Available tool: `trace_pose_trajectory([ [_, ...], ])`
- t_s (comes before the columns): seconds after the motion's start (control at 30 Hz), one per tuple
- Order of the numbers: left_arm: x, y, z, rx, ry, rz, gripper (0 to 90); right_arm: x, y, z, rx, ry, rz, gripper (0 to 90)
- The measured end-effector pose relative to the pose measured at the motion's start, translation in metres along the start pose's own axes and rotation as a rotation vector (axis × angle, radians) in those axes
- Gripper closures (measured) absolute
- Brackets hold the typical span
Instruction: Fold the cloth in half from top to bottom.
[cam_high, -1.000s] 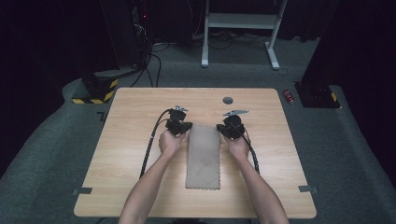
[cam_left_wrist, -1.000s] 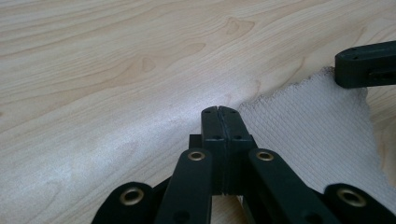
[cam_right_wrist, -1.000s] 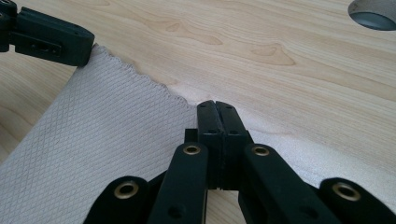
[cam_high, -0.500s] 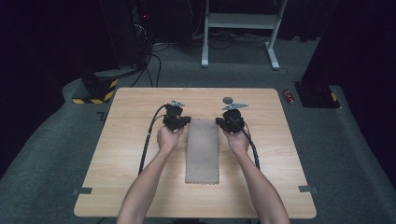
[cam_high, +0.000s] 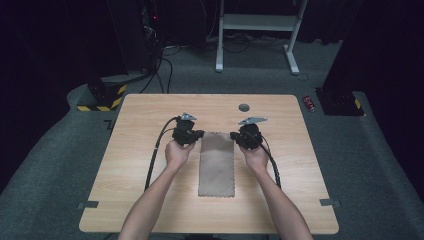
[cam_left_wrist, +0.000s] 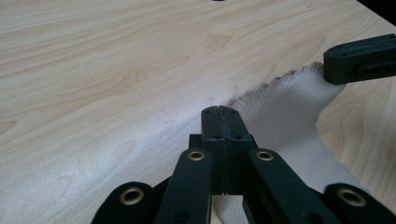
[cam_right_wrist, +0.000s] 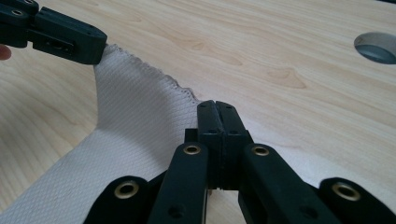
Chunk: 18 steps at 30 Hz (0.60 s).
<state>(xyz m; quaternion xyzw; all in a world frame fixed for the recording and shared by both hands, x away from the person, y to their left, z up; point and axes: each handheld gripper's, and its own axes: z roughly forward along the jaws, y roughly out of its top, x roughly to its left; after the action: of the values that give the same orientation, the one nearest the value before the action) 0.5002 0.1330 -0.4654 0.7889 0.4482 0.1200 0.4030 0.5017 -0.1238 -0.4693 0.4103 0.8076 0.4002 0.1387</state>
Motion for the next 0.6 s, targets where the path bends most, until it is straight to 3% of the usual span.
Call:
trace_pose_trajectory([
  [0.6, -0.014, -0.025, -0.012, -0.001, -0.033, 0.034, 90.0, 0.012, -0.024, -0.009, 0.015, 0.030, -0.017, 89.9],
])
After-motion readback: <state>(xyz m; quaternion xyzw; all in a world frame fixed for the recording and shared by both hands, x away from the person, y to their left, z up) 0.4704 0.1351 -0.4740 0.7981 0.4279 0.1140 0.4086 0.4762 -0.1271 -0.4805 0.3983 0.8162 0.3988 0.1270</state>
